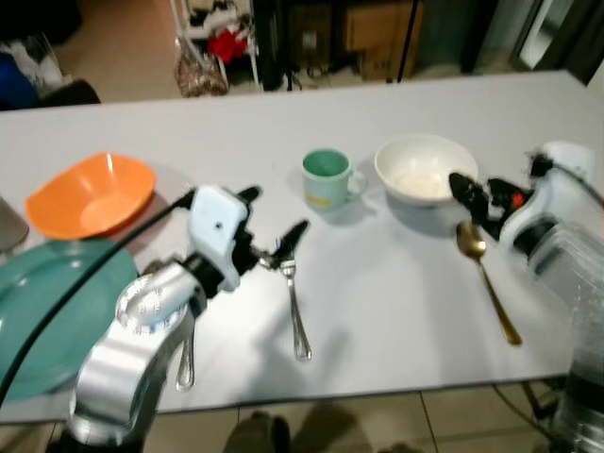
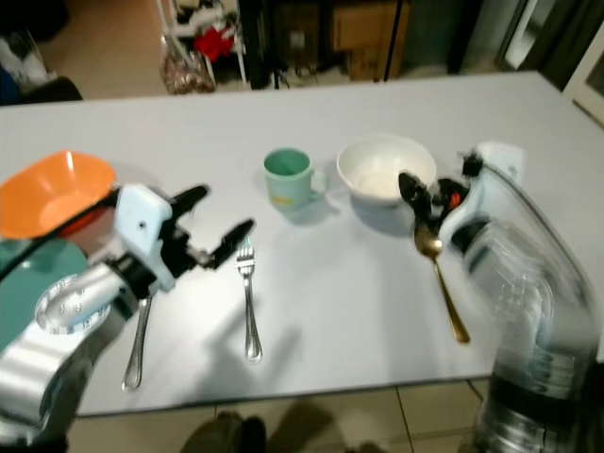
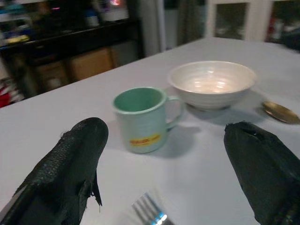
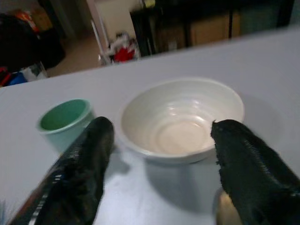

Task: Setting the table

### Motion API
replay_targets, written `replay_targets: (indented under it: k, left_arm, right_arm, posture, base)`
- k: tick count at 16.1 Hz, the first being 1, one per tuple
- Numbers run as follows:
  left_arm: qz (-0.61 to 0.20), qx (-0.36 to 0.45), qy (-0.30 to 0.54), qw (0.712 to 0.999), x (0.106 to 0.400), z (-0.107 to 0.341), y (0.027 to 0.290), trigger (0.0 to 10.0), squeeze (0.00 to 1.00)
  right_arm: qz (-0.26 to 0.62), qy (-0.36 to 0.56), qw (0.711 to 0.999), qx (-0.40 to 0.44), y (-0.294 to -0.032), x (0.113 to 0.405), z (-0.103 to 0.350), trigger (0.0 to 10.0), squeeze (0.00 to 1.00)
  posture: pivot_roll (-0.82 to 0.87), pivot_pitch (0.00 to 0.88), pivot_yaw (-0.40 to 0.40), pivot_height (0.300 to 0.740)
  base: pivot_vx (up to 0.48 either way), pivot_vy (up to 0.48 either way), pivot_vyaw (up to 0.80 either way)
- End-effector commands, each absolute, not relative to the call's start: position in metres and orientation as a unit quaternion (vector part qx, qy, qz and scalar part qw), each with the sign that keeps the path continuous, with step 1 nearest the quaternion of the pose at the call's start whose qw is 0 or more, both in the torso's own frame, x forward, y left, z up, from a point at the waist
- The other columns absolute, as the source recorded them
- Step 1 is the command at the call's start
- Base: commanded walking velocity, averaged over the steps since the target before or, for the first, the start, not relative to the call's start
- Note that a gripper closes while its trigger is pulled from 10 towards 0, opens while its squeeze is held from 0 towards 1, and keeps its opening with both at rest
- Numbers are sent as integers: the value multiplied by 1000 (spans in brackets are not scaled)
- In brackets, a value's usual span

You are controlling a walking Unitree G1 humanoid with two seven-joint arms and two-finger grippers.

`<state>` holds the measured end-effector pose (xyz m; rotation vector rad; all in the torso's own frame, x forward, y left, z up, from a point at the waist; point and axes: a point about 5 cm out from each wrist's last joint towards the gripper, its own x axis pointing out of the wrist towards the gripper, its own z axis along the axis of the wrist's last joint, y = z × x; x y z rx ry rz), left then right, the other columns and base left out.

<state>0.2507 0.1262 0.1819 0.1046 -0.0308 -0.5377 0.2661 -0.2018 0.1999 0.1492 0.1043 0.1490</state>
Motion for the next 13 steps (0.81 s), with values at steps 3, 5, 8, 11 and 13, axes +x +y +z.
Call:
replay_targets:
  k: [3,5,8,11,13]
  left_arm:
    - [-209,48,-21,976,250,182,129,10000,0]
    - [-185,42,-20,982,248,181,132,10000,0]
    - [-170,45,-14,984,245,179,134,10000,0]
    - [-164,46,-10,985,244,177,130,10000,0]
    - [-162,48,-3,986,243,175,129,10000,0]
  right_arm:
    - [85,5,995,46,-162,239,199,10000,1000]
    - [65,-10,997,35,-161,234,197,10000,1000]
    - [28,-20,999,10,-160,222,190,10000,1000]
    - [30,-23,999,-6,-157,217,184,10000,1000]
    - [41,-19,999,-1,-153,214,179,10000,1000]
  posture:
    - [17,20,85,740]
    - [13,20,77,740]
    - [24,24,62,740]
    - [32,25,57,740]
    - [39,24,51,740]
  base:
    - [0,0,800]
    - [0,0,800]
    - [0,0,800]
    - [0,0,800]
    - [0,0,800]
